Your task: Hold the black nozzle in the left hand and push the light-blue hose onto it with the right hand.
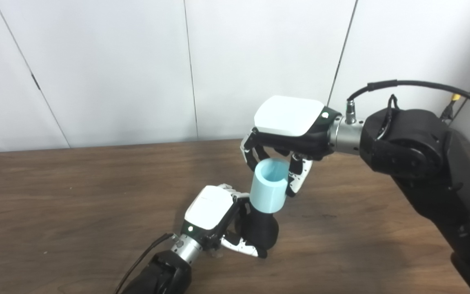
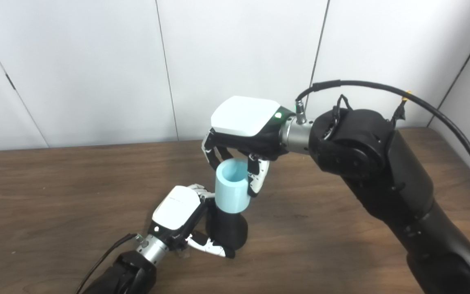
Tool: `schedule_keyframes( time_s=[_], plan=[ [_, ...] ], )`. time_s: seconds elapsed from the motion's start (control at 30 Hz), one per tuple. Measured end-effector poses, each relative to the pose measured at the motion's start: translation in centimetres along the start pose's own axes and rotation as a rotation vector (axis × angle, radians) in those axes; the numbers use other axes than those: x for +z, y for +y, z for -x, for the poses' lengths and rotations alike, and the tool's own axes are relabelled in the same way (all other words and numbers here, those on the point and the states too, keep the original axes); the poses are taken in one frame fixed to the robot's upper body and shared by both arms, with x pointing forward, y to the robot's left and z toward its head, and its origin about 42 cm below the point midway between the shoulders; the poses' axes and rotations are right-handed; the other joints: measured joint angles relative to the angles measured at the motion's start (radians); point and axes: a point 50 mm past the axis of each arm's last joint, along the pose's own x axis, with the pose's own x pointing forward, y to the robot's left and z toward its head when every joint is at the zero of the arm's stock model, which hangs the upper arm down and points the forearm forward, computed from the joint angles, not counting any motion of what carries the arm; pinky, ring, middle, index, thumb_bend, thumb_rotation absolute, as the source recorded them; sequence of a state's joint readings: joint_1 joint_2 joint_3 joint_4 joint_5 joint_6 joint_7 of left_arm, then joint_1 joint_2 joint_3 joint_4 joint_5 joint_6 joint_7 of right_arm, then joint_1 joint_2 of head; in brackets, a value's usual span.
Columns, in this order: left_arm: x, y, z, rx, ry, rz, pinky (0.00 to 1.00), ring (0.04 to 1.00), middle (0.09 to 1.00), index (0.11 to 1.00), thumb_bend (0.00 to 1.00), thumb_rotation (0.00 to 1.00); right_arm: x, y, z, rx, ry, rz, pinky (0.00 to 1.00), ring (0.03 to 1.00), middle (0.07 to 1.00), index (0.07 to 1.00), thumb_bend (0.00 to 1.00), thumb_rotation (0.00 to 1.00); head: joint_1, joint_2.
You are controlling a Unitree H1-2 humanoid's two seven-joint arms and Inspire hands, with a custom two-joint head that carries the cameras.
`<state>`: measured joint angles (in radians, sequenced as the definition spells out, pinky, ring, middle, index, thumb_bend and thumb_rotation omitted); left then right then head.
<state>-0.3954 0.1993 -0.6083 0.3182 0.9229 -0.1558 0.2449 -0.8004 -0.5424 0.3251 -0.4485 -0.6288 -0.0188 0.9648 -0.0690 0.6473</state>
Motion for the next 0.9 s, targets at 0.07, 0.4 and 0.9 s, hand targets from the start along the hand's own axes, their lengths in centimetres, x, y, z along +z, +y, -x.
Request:
schedule_keyframes(
  time_s=[0.07,0.4,0.9],
  plan=[
    [0.0,0.0,0.0,0.0,0.001,0.0,0.72,0.528,0.452,0.512,0.52,0.0,0.0,0.1,0.0,-0.003,0.004,0.001,0.17,0.235,0.414,0.502,0.53,0.0,0.0,0.0],
    [0.1,0.0,0.1,-0.001,0.001,-0.001,0.73,0.536,0.467,0.501,0.52,0.0,0.2,0.4,-0.2,-0.012,0.008,-0.003,0.17,0.222,0.41,0.495,0.53,0.0,-0.002,0.0],
    [0.1,0.0,0.2,-0.002,0.002,-0.001,0.73,0.537,0.459,0.507,0.52,0.0,0.7,1.1,-0.4,-0.009,-0.025,0.03,0.15,0.2,0.415,0.491,0.52,0.0,-0.002,0.009]
  ],
)
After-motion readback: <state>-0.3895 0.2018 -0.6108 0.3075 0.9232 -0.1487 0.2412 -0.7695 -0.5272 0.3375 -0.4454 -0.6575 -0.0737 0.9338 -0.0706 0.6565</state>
